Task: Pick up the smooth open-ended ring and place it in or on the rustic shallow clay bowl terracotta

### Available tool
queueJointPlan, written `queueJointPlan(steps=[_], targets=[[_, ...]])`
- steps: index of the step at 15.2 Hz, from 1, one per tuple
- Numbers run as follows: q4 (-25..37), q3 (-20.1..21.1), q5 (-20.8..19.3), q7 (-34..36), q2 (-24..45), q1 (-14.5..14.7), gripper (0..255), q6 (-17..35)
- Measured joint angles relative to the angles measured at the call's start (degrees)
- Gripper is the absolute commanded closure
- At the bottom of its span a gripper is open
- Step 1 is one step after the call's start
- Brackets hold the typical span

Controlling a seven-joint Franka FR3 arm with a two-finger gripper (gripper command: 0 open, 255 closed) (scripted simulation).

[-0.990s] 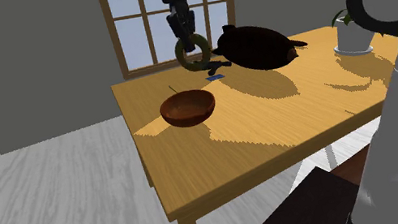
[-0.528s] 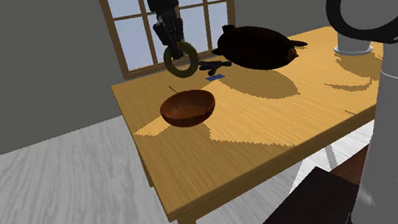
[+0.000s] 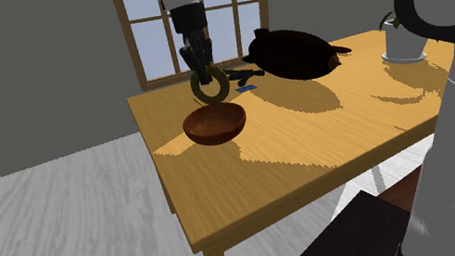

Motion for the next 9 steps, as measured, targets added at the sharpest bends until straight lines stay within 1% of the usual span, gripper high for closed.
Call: queueJointPlan(steps=[4,9], targets=[[-5.95,-0.03,0.09,-0.08,-1.78,-0.04,255,4.15],[-7.24,-0.03,0.11,-0.09,-2.08,-0.04,255,5.16]])
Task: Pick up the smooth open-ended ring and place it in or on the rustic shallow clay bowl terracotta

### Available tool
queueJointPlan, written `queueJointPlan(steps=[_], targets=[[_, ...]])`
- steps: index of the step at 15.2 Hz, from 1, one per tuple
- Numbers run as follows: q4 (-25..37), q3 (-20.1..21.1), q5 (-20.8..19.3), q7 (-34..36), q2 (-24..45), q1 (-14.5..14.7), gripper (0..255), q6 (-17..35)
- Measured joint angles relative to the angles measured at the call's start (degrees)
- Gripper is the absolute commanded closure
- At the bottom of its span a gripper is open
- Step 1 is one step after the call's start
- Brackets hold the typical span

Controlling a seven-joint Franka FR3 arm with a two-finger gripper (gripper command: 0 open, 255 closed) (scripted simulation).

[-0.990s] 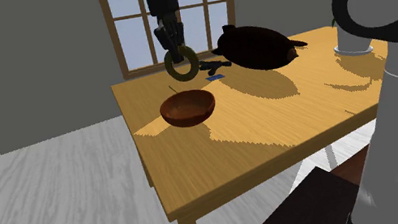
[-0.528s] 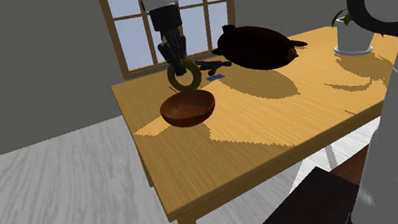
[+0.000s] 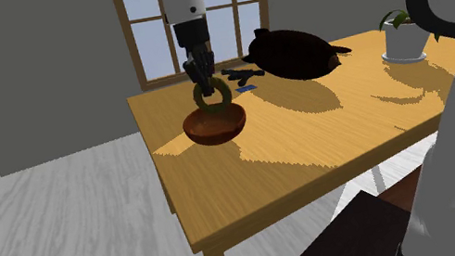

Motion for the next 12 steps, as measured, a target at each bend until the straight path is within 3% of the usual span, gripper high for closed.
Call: queueJointPlan(steps=[2,3,9,12], targets=[[-0.03,0.0,0.0,0.0,-0.01,0.0,255,0.02],[-0.04,0.0,0.0,0.0,-0.01,0.0,0,0.03],[-0.04,0.0,0.0,0.0,-0.02,0.0,0,0.03],[7.39,0.16,-0.14,0.3,2.66,0.16,0,-4.68]])
